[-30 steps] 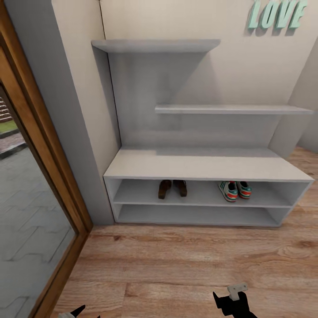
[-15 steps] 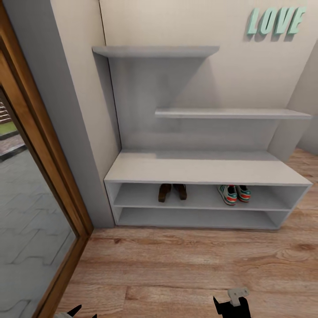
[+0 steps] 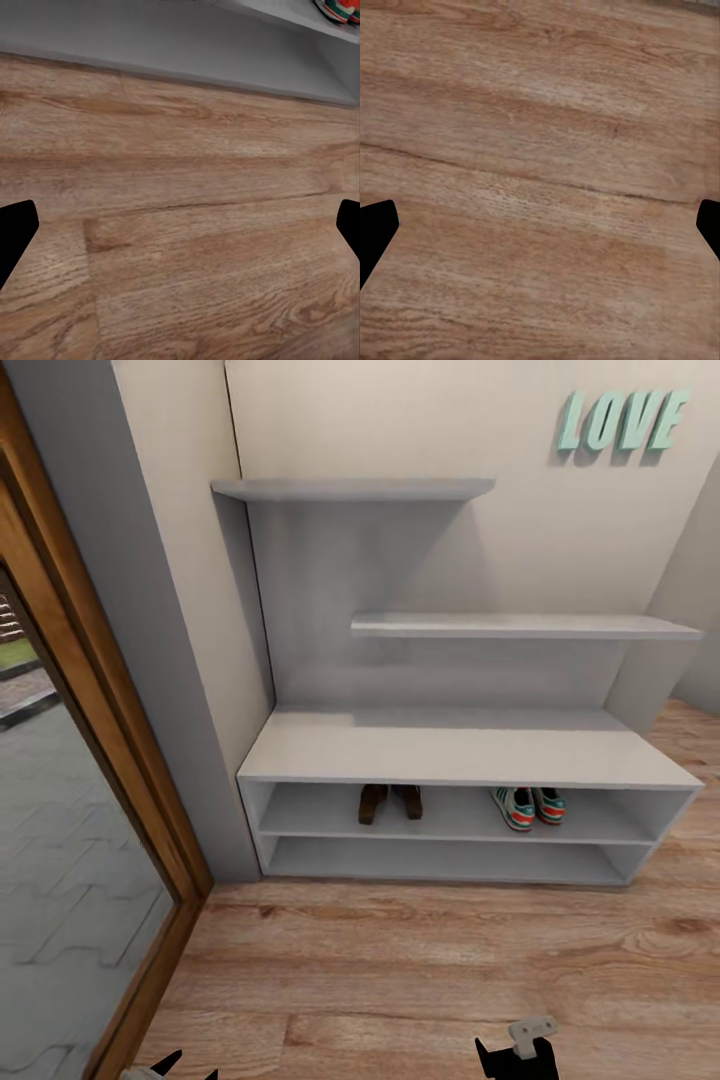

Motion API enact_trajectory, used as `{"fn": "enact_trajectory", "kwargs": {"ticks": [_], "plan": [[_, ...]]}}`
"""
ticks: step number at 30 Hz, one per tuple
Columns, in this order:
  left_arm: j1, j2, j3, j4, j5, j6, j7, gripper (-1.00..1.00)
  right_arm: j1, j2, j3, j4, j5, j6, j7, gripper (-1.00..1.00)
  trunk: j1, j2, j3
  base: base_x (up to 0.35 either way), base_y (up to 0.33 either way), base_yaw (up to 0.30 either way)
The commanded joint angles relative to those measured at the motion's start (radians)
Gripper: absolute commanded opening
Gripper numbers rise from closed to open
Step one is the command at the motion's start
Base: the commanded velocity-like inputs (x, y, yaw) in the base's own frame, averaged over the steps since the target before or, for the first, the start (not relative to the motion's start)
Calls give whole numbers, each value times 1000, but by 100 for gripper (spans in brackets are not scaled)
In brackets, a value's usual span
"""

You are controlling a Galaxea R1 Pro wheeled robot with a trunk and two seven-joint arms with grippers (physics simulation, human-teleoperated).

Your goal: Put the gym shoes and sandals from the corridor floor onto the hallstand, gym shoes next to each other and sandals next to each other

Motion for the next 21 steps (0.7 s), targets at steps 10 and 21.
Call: {"fn": "enact_trajectory", "kwargs": {"ticks": [10,21], "plan": [[2,14,7,5,-12,-6,72,100,16,-3,-10,1,3,-2,6,100,-39,70,31,0,0,0],[23,29,7,14,-11,-5,87,100,43,-8,-9,1,4,-2,5,100,-81,147,65,0,0,0]]}}
